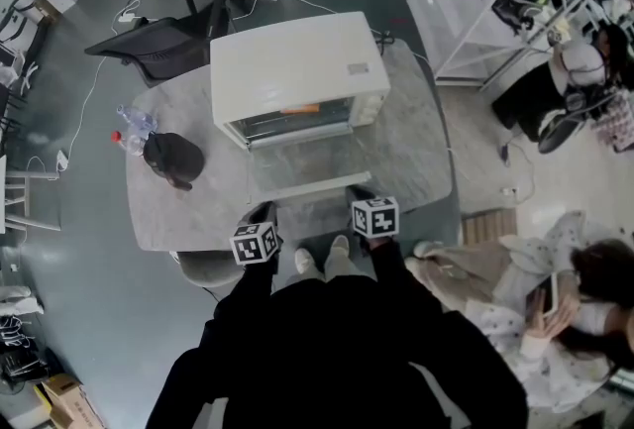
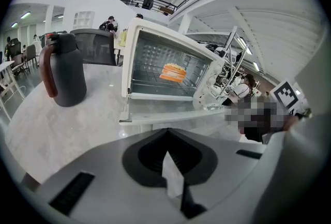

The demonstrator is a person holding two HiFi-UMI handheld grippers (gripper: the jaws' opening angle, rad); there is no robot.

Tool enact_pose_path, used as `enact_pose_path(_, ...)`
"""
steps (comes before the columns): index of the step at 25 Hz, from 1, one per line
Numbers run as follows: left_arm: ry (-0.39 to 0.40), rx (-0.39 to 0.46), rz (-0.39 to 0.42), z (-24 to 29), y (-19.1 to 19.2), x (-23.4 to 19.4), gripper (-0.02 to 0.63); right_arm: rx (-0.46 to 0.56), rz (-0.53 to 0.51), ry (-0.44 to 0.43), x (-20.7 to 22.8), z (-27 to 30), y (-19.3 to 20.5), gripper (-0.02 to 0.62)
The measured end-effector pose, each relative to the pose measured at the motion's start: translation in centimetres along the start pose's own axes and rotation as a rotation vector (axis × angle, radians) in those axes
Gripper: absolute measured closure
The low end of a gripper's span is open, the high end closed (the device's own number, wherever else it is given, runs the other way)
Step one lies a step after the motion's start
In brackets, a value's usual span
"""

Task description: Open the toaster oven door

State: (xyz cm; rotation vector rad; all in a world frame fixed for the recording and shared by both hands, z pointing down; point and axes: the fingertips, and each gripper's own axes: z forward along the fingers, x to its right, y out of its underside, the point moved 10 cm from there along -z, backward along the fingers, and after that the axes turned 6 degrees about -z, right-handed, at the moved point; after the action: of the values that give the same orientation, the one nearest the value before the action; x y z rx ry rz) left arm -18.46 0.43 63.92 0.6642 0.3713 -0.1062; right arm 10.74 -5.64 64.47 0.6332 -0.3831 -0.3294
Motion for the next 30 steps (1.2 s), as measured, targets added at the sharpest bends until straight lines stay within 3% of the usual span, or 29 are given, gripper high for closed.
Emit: enact_pose_path(30, -0.004, -0.059, -0.031, 1.5, 1.5, -0.5, 0.603, -0.057, 0.013, 0.002, 0.4, 1.5, 1.9, 0.594)
